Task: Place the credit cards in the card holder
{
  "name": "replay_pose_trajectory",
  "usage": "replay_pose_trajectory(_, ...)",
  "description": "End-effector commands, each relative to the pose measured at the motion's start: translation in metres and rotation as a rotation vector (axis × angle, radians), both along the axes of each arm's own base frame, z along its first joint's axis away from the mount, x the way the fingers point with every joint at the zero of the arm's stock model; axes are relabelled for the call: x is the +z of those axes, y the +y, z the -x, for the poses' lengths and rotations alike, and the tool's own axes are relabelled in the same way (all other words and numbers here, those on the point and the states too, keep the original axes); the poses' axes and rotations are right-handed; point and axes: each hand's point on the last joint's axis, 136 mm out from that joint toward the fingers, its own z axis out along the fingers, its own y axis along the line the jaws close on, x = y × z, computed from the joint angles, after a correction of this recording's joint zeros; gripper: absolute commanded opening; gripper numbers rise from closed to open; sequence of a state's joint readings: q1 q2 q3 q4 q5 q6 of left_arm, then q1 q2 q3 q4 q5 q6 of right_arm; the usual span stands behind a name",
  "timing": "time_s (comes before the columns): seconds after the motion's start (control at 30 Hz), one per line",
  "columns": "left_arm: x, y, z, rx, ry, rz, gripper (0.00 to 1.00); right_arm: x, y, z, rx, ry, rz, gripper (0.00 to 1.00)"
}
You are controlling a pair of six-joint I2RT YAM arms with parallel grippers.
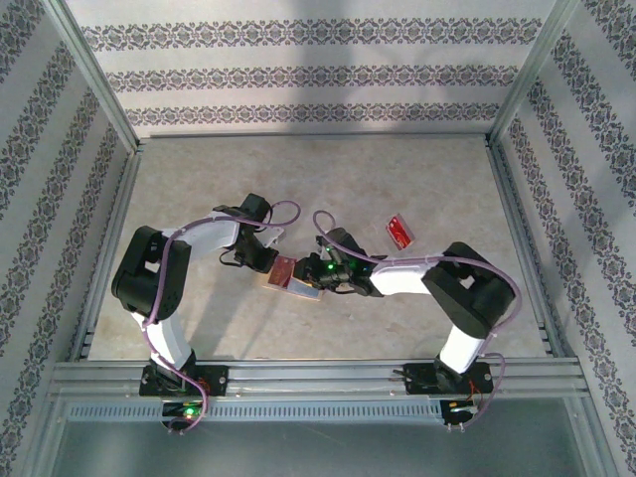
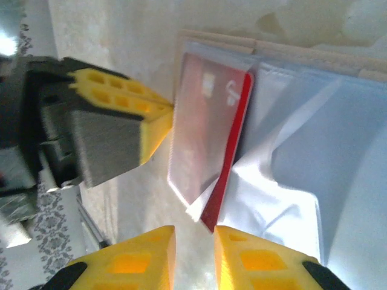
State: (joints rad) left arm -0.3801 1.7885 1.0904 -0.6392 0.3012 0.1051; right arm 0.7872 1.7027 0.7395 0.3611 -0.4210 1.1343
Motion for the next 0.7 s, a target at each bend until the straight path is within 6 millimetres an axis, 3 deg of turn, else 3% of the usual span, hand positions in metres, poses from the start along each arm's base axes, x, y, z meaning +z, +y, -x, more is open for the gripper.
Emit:
replay_pose_trajectory(0.0, 0.023, -0.006, -0.006, -0.025, -0.057, 0.005, 0.09, -0.004, -0.021, 0.005, -0.003, -0.009, 0.068, 0.25)
replay_pose_trajectory(0.17, 0.053, -0.017, -0.008, -0.062, -0.108, 0.051, 0.2, -0.006, -0.046, 0.008, -0.044, -0.017, 0.113, 0.25)
replay_pose_trajectory(0.3, 0.062, -0.034, 0.002, -0.145, -0.127, 0.062, 0.28, -0.012, -0.058, 0.01, -0.066, 0.0, 0.125, 0.25)
replay_pose_trajectory(0.47, 0.05, -0.052, 0.012, -0.202, -0.091, 0.043, 0.29, -0.013, -0.059, 0.002, -0.062, -0.019, 0.126, 0.25)
replay_pose_trajectory(0.67, 0.026, -0.045, 0.007, -0.193, -0.071, -0.028, 0.22, -0.009, -0.05, -0.017, -0.055, -0.041, 0.121, 0.32)
